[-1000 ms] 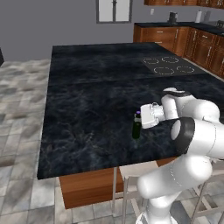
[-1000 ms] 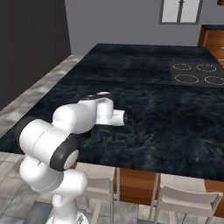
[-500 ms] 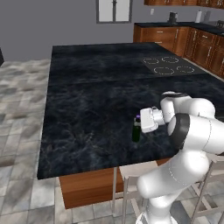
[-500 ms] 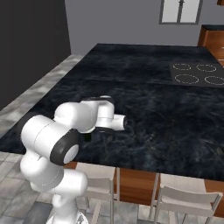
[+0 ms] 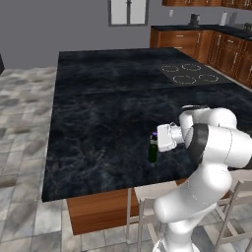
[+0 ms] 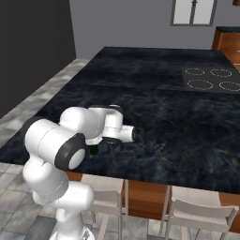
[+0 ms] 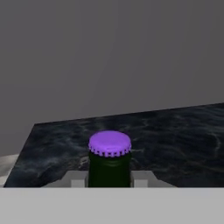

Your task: Get the candle and the beer from the cabinet and move them to the dining counter.

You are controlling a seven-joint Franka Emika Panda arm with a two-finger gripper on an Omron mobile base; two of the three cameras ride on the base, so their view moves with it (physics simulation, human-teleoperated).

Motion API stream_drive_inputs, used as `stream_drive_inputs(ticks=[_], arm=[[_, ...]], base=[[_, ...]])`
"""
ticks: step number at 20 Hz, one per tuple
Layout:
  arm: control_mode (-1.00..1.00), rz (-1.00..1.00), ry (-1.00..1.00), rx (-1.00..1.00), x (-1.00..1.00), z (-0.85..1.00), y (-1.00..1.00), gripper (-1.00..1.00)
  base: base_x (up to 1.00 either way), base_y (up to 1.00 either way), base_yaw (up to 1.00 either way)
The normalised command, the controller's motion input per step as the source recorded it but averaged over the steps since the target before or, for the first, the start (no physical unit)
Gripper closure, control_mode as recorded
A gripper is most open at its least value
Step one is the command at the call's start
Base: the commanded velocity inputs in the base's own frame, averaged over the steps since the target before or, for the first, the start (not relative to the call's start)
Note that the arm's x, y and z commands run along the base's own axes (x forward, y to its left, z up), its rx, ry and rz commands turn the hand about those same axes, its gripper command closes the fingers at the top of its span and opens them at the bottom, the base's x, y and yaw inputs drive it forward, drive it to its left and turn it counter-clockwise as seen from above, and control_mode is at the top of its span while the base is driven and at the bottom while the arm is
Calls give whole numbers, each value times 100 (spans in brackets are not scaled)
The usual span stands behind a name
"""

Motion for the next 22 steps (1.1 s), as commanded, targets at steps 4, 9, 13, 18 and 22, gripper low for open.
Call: stream_drive_inputs(ticks=[4, 9, 13, 18, 22], arm=[[-100, 0, 0, 0, 26, 0, 0, 100], [-100, 0, 0, 0, 35, 0, 0, 100], [-100, 0, -1, 0, 33, 0, 0, 100], [-100, 0, -1, 0, 31, 0, 0, 100], [-100, 0, 0, 0, 21, -2, 0, 100]], base=[[0, 0, 0], [0, 0, 0], [0, 0, 0], [0, 0, 0], [0, 0, 0]])
